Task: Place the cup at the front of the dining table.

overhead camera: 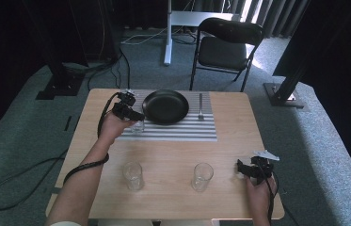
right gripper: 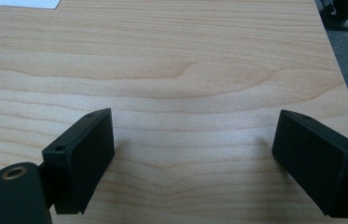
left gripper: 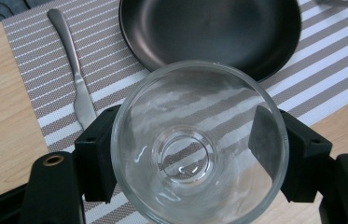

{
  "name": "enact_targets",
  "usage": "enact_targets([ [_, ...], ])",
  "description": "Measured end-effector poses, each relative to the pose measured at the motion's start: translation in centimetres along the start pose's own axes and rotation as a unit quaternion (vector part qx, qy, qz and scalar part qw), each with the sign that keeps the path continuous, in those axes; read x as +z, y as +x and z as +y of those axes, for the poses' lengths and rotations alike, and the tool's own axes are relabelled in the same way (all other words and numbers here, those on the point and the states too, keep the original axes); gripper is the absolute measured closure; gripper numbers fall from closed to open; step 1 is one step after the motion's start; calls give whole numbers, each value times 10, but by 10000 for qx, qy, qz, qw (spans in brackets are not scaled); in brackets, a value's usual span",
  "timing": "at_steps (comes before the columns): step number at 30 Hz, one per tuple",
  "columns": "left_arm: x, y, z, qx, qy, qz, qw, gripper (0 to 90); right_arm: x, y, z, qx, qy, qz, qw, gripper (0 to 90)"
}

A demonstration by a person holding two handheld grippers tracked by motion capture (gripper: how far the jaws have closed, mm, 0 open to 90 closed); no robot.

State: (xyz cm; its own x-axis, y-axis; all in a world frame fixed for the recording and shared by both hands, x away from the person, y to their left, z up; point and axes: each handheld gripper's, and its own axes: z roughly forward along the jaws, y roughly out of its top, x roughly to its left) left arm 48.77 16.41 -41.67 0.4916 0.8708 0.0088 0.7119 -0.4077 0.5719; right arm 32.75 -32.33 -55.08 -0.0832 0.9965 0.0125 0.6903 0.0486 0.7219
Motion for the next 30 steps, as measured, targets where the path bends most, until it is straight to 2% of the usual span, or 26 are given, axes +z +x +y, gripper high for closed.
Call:
enact_targets([
  [5, 9, 6, 3, -113, 8, -29, 9999, 290, 0, 0, 0, 1, -1, 0, 10000, 123],
  [8, 17, 7, 4, -118, 69, 74, 9999, 290, 0, 0, 0, 0, 0, 0, 10000, 123],
  [16, 30, 14, 5, -202, 49, 15, 9998, 290, 0, 0, 0, -2, -1, 0, 10000, 123],
  [18, 34, 16, 5, -277, 127, -7, 9995, 290, 0, 0, 0, 1, 0, 0, 10000, 123],
  [20, 39, 16, 3, -238, 200, -2, 9995, 289, 0, 0, 0, -1, -1, -1, 10000, 123],
  [21, 39, 16, 2, -212, 102, -7, 9997, 289, 0, 0, 0, 0, -1, 0, 10000, 123],
  [24, 39, 16, 2, -149, 102, -22, 9998, 288, 0, 0, 0, -1, 0, -3, 10000, 123],
  [25, 40, 15, 0, 14, 50, -107, 9999, 286, 0, 0, 0, 0, -1, -4, 10000, 123],
  [27, 39, 16, -1, -155, -39, -234, 9996, 266, 0, 0, 0, -2, -1, -5, 10000, 123],
  [29, 40, 17, -3, -349, -25, -359, 9987, 215, 0, 0, 0, -3, -2, -6, 10000, 123],
  [30, 42, 14, -5, -166, 98, -213, 9996, 178, 0, 0, 0, 0, -2, -7, 10000, 123],
])
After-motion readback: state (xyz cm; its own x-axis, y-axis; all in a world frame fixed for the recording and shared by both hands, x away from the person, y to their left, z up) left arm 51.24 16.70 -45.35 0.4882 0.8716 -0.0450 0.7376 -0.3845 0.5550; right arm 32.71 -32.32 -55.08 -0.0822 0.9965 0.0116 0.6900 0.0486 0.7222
